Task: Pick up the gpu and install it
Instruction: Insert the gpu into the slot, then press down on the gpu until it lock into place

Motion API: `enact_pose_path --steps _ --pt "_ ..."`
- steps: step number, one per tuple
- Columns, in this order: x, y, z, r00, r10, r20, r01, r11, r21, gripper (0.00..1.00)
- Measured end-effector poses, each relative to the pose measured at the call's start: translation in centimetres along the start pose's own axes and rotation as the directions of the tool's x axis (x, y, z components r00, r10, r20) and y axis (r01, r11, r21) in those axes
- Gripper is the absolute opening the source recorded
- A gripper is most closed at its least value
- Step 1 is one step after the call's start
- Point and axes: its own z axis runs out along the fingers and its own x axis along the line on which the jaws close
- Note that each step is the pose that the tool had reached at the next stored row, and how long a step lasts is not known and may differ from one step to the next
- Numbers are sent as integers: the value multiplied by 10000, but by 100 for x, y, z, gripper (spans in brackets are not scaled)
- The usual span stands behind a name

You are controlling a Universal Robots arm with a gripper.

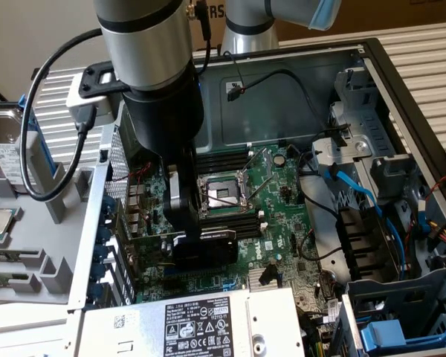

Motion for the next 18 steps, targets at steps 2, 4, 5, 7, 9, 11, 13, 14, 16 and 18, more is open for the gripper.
enact_pose_path --steps 2,4,5,7,9,11,13,14,16,18 --pt "0 0 0 10000 0 -1 0 10000 0 40" --pt "0 0 0 10000 0 0 0 10000 0 40" --pt "0 0 0 10000 0 -1 0 10000 0 40" --pt "0 0 0 10000 0 -1 0 10000 0 40" --pt "0 0 0 10000 0 -1 0 10000 0 40" --pt "0 0 0 10000 0 -1 0 10000 0 40" --pt "0 0 0 10000 0 -1 0 10000 0 40" --pt "0 0 0 10000 0 -1 0 10000 0 39" --pt "0 0 0 10000 0 -1 0 10000 0 32" --pt "0 0 0 10000 0 0 0 10000 0 20"
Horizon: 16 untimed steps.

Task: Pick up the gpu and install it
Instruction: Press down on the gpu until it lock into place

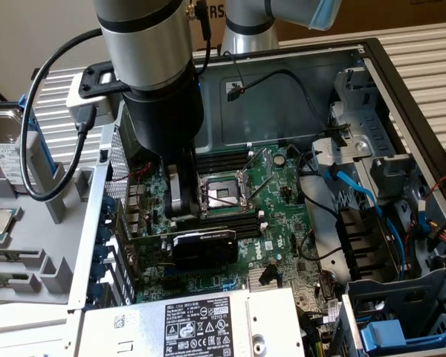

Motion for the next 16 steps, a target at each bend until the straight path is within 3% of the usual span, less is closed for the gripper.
enact_pose_path --steps 1,3,11,16 --pt "0 0 0 10000 0 0 0 10000 0 20" --pt "0 0 0 10000 0 0 0 10000 0 11" --pt "0 5 -1 10000 1 -2 -1 10000 -1 11" --pt "1 93 -4 10000 0 -1 0 10000 5 11"
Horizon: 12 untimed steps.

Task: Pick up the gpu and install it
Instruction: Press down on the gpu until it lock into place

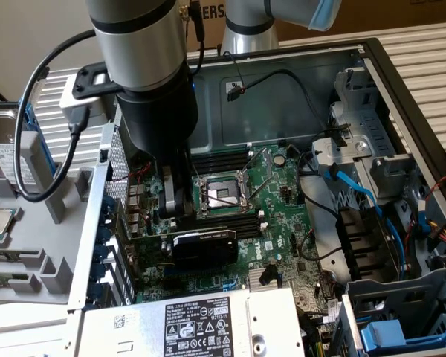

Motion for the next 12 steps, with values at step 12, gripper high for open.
enact_pose_path --steps 12 --pt "0 24 -1 10000 -1 0 1 10000 0 11"
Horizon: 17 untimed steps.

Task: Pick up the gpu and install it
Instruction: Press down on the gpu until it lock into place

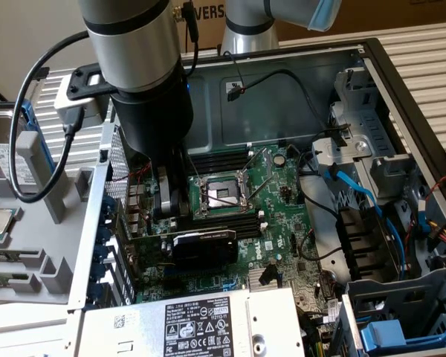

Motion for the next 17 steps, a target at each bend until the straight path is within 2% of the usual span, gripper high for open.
enact_pose_path --steps 13,17 --pt "-34 125 13 10000 1 0 -1 10000 0 11" --pt "-34 128 25 10000 0 1 0 10000 1 11"
